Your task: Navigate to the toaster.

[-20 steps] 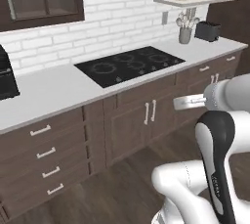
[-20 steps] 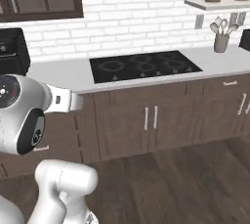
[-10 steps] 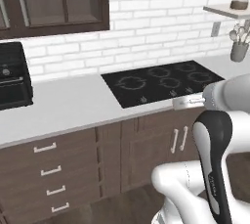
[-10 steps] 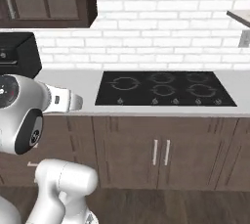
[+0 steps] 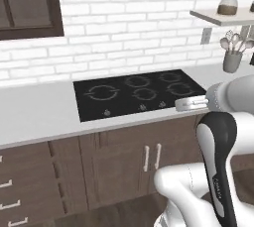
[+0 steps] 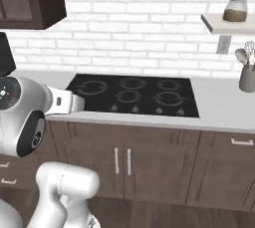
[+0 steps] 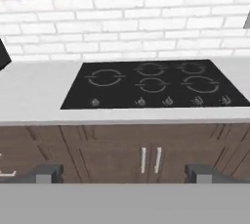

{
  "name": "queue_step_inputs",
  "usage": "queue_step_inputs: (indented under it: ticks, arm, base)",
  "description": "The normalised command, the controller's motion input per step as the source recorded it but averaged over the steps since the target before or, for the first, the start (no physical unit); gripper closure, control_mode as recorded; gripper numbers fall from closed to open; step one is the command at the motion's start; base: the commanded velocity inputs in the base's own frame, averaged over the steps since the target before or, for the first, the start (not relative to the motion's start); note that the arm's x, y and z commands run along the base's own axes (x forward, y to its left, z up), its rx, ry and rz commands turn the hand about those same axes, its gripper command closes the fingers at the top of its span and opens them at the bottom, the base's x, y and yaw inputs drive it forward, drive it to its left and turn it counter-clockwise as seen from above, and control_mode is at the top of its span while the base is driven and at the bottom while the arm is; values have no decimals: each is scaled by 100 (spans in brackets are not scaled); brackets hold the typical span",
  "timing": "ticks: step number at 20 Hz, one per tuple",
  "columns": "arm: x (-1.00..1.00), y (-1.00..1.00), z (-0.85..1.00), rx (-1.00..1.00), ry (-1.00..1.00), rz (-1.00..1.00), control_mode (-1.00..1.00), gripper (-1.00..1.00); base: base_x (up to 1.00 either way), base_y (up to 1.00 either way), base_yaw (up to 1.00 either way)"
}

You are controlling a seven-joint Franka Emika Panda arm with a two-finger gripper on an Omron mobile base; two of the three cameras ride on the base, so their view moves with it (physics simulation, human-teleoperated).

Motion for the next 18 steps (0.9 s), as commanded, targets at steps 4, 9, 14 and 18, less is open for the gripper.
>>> queue_step_inputs:
  ticks: [4,9,14,18]
  arm:
    - [0,0,0,0,0,0,100,-100]
    - [0,0,0,0,0,0,100,-100]
    - [0,0,0,0,0,0,100,-100]
    - [0,0,0,0,0,0,100,-100]
  base:
    - [0,-100,1]
    - [0,-100,0]
    - [0,-100,0]
    - [2,-100,0]
